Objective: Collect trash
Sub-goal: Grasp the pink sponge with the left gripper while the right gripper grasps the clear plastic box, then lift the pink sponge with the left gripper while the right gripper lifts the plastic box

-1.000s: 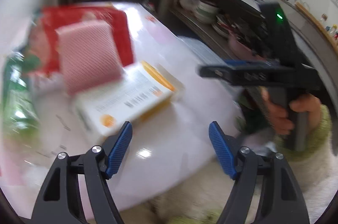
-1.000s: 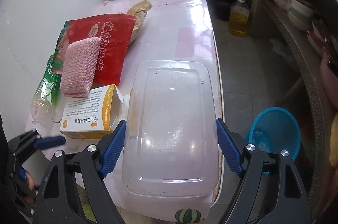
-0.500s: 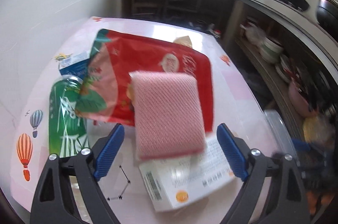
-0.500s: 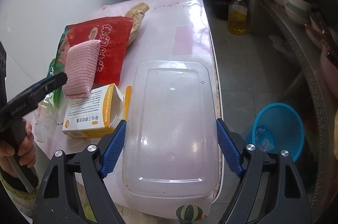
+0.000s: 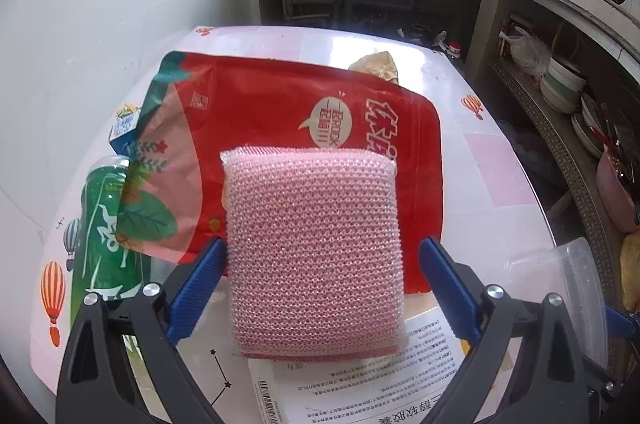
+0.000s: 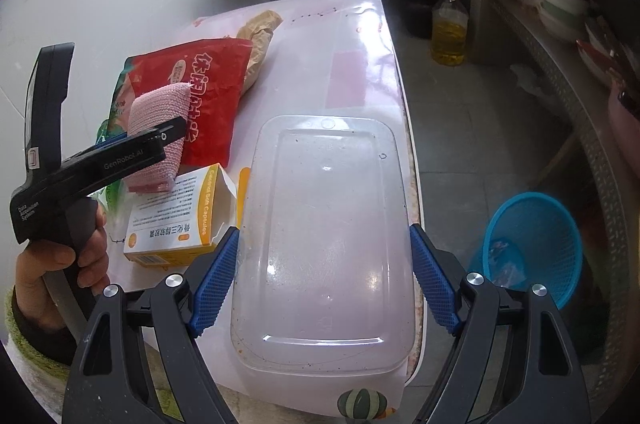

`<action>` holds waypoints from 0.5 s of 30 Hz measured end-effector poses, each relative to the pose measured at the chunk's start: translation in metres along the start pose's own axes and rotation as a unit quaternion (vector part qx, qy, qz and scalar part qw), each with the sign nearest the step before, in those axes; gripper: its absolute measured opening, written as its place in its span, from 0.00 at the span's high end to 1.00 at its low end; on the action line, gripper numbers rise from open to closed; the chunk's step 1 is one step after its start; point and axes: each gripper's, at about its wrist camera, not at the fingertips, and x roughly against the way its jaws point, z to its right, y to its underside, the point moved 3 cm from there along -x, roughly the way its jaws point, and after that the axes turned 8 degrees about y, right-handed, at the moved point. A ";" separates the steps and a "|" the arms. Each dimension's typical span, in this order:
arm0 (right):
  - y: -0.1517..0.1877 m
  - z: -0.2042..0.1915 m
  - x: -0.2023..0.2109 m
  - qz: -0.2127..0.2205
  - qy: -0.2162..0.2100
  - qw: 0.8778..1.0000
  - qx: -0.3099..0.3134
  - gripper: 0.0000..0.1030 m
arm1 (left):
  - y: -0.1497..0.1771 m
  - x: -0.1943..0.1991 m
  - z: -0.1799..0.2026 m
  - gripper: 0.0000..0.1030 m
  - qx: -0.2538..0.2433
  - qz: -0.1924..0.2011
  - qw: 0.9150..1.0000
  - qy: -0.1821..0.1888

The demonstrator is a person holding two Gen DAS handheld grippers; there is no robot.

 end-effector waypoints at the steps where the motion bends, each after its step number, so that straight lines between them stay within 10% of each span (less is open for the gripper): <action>1: 0.000 0.000 0.000 0.000 -0.001 1.000 0.000 0.25 | 0.000 -0.001 -0.001 0.09 0.001 0.000 1.000 0.001; 15: -0.001 0.001 0.001 -0.001 0.010 1.000 -0.007 0.25 | 0.010 0.021 -0.021 0.23 0.023 0.022 0.999 0.013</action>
